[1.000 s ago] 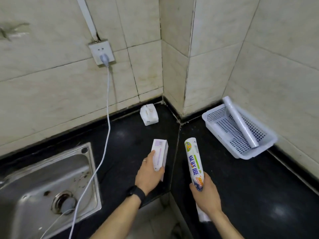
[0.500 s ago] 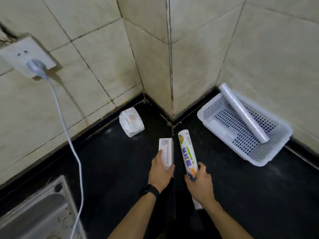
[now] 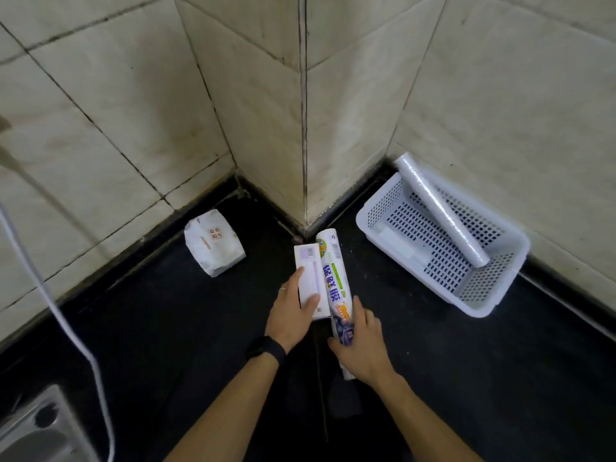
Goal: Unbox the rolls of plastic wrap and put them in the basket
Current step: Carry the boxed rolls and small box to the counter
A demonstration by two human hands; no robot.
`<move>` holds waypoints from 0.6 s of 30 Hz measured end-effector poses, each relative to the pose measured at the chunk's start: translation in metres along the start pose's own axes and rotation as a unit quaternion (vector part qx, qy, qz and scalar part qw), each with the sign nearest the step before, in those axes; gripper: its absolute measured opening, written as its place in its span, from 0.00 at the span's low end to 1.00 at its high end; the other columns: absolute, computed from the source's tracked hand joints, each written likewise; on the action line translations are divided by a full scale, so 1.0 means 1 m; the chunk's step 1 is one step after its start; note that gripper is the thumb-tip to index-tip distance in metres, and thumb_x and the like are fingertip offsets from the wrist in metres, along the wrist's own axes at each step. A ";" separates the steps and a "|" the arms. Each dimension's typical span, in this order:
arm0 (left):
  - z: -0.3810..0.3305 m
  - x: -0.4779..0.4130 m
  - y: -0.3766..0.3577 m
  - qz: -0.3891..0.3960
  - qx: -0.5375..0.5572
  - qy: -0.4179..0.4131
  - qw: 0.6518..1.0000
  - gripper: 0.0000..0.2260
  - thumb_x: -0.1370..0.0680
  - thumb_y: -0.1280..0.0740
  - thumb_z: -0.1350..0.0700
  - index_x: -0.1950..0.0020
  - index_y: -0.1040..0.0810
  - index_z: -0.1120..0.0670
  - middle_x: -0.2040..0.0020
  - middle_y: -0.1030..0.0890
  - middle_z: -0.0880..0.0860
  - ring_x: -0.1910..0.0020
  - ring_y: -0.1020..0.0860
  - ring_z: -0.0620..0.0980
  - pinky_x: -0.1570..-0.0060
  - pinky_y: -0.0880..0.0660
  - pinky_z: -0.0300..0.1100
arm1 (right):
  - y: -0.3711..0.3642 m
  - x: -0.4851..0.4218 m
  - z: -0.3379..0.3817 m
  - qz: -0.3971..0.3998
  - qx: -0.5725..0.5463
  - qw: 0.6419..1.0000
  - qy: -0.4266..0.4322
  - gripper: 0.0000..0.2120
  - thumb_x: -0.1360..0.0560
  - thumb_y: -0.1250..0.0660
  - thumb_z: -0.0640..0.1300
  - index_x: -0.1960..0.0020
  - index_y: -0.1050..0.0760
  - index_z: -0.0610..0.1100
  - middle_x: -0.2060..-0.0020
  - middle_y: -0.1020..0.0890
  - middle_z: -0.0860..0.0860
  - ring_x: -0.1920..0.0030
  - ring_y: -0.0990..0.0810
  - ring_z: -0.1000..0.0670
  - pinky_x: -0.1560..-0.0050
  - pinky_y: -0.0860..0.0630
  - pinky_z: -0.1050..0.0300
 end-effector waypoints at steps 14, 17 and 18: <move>-0.046 0.015 0.017 -0.004 -0.204 -0.083 0.975 0.29 0.20 0.40 0.43 0.22 0.42 0.49 0.22 0.41 0.55 0.26 0.39 0.56 0.29 0.35 0.49 | 0.039 0.040 0.010 -0.045 0.005 0.998 0.031 0.32 0.23 0.33 0.52 0.22 0.37 0.46 0.25 0.32 0.49 0.30 0.32 0.46 0.32 0.38 0.63; -0.081 0.038 0.001 0.007 -0.267 -0.156 0.951 0.28 0.20 0.41 0.42 0.22 0.40 0.49 0.21 0.40 0.55 0.23 0.42 0.55 0.25 0.42 0.49 | 0.077 0.075 -0.001 -0.097 0.017 0.994 0.039 0.28 0.21 0.35 0.54 0.23 0.34 0.50 0.23 0.34 0.52 0.26 0.35 0.47 0.27 0.42 0.62; -0.094 0.048 -0.009 0.013 -0.295 -0.186 0.937 0.28 0.20 0.42 0.42 0.22 0.39 0.49 0.21 0.40 0.54 0.22 0.43 0.55 0.24 0.44 0.49 | 0.092 0.091 -0.006 -0.123 0.020 0.991 0.042 0.26 0.21 0.35 0.53 0.24 0.32 0.51 0.24 0.33 0.53 0.26 0.34 0.48 0.28 0.43 0.63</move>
Point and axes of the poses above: each hand's wrist, its own x-axis away from the middle knuckle, its own y-axis out of the back of the hand, z = x × y, the point moved 10 cm from there along -x, towards the middle knuckle
